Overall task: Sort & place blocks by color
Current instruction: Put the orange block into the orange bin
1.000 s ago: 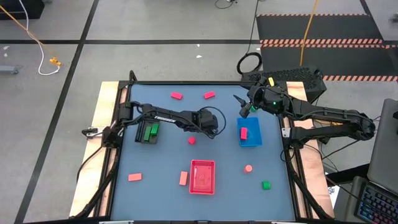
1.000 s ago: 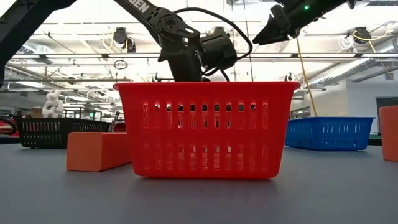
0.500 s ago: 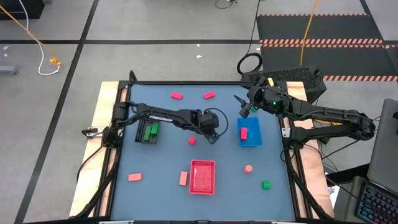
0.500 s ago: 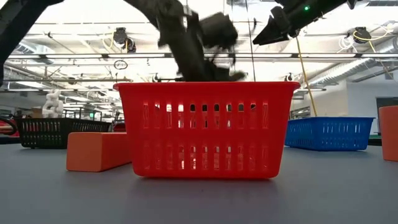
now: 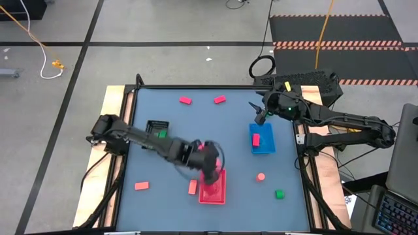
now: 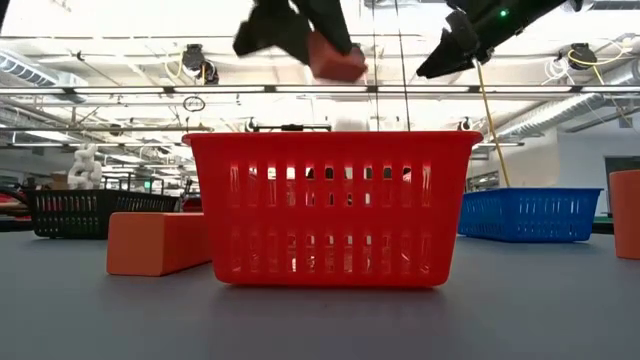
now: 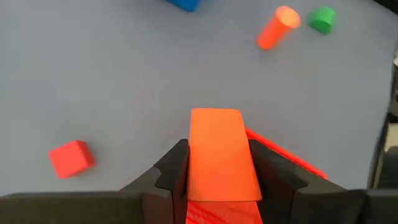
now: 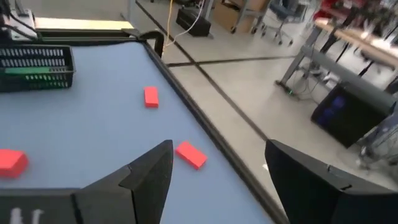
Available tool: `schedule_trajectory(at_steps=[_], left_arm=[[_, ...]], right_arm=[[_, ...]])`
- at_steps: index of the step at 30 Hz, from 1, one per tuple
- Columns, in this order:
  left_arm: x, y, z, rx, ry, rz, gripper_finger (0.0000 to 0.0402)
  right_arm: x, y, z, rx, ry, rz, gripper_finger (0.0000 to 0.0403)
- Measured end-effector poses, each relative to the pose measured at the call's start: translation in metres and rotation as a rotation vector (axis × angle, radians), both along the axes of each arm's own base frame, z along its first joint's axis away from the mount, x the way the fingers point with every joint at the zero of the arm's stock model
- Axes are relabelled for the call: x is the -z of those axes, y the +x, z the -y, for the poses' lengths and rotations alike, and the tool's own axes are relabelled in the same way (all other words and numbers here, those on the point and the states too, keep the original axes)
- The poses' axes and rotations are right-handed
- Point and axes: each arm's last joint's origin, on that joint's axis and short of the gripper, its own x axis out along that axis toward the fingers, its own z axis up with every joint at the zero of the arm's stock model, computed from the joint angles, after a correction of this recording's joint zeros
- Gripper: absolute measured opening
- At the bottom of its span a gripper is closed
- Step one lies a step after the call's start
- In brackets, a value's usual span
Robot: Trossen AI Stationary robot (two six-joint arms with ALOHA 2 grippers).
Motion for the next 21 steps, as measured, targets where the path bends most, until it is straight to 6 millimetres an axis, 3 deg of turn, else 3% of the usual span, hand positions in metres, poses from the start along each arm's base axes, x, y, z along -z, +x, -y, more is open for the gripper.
schedule_trajectory(at_steps=[9,16,21], left_arm=[[0.032,0.005,0.035,0.040,0.065,-0.038,0.0130],[0.069,0.011,0.050,0.093,0.055,-0.140,0.0130],[0.078,0.012,0.054,0.073,0.043,-0.163,0.0145]], right_arm=[[0.029,-0.001,-0.017,-0.165,0.260,0.001,0.0248],[0.044,-0.001,-0.035,-0.230,0.308,-0.006,0.0240],[0.049,0.001,-0.045,-0.286,0.312,0.008,0.0227]])
